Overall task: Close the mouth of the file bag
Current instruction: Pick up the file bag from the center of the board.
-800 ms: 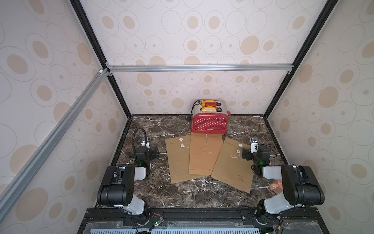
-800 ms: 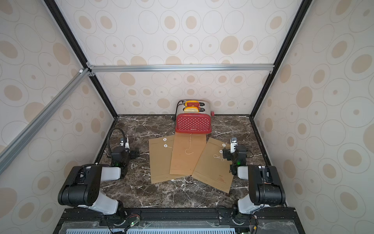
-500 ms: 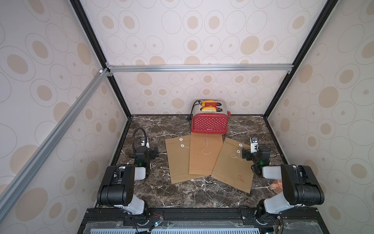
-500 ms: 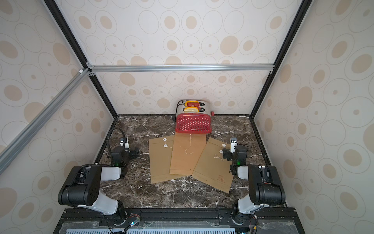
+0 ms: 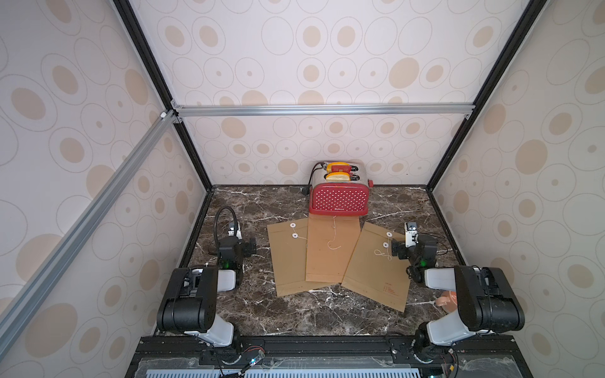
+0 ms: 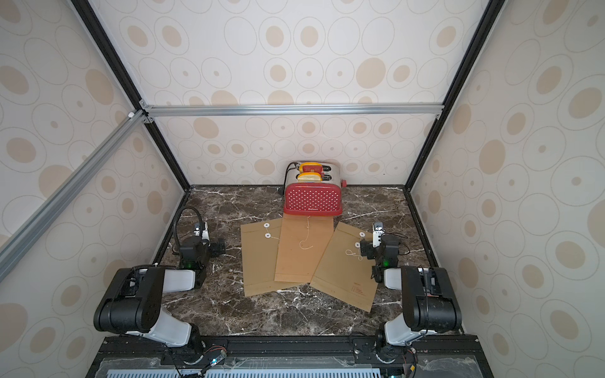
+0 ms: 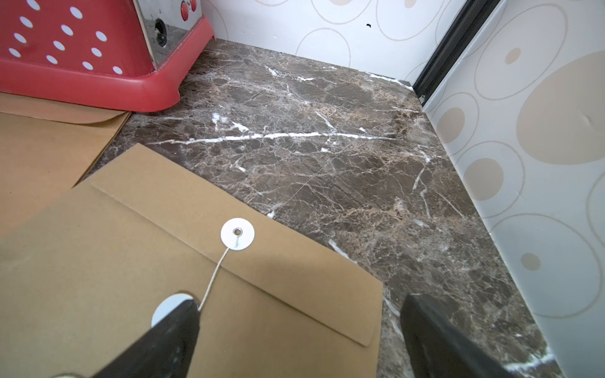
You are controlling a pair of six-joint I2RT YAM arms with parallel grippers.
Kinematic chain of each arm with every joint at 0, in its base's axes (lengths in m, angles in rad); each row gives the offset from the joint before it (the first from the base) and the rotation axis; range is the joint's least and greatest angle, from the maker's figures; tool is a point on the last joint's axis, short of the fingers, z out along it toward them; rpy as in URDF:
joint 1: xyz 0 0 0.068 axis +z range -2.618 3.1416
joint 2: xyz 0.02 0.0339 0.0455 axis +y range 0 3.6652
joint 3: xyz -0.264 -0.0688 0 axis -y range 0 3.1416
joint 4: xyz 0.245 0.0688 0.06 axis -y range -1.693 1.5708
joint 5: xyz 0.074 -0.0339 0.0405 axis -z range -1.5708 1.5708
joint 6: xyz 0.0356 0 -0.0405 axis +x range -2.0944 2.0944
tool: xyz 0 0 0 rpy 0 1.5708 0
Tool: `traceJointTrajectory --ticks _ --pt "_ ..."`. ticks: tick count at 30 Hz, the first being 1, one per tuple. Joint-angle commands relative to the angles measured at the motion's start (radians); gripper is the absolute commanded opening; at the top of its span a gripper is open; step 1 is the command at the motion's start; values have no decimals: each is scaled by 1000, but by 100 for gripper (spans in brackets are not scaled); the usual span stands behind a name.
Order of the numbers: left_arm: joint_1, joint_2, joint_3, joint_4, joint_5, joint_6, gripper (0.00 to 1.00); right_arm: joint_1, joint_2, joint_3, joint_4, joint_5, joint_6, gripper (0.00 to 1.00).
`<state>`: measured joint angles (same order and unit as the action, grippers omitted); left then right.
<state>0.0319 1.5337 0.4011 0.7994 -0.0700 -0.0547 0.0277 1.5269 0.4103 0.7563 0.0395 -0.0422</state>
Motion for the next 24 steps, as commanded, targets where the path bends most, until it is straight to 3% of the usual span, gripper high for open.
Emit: traceJointTrajectory --ticks 1,13,16,20,24 --pt "5 7 28 32 -6 19 99 -4 9 15 23 8 -3 100" --pt "5 0 13 62 -8 14 99 -4 7 14 24 7 -3 100" --pt "4 -91 -23 50 -40 9 99 -4 -37 1 21 3 -5 100" --pt "-2 -271 15 -145 -64 -18 99 -3 -229 14 -167 -7 3 100" --pt "-5 -462 92 -409 -63 -231 99 -3 -435 68 -398 -68 106 100"
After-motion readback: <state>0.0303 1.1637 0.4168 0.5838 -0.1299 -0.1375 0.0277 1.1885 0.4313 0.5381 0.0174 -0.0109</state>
